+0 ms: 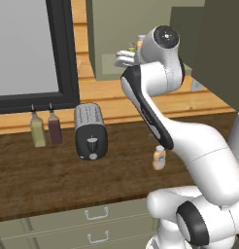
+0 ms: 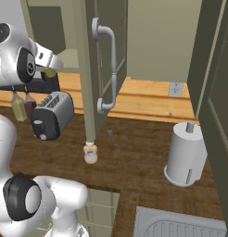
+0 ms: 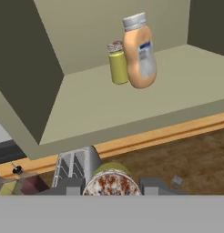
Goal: Put the shaker and condiment bottle from the counter next to their counterparts in the cabinet.
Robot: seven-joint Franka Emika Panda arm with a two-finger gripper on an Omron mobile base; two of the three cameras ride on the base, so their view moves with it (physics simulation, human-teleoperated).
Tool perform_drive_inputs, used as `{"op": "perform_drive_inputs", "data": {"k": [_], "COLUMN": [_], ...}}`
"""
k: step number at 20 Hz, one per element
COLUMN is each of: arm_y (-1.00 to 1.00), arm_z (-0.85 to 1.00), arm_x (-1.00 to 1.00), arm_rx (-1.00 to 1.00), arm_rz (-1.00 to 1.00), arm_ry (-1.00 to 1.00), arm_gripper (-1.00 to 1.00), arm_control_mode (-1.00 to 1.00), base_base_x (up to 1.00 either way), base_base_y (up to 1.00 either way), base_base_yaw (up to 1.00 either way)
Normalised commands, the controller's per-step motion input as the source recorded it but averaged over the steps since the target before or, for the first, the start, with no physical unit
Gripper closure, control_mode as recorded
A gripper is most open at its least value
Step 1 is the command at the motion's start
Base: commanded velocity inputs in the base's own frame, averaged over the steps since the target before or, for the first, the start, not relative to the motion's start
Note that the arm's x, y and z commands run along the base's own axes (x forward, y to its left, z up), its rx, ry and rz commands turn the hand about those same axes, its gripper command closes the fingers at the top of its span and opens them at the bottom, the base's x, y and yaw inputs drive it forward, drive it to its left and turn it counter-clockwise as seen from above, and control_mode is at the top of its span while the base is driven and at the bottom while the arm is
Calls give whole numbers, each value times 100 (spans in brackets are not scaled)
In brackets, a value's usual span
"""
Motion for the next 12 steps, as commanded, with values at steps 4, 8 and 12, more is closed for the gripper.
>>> {"op": "perform_drive_inputs", "data": {"k": [4, 8, 12], "arm_y": [-26, -8, 0], "arm_z": [7, 12, 7], "arm_x": [0, 4, 24], "arm_rx": [0, 0, 0], "arm_rz": [0, 0, 0], "arm_ry": [0, 0, 0], "arm_gripper": [100, 100, 100], "arm_control_mode": [-100, -100, -100], "base_base_x": [0, 0, 0], "base_base_y": [0, 0, 0], "base_base_yaw": [0, 0, 0]}}
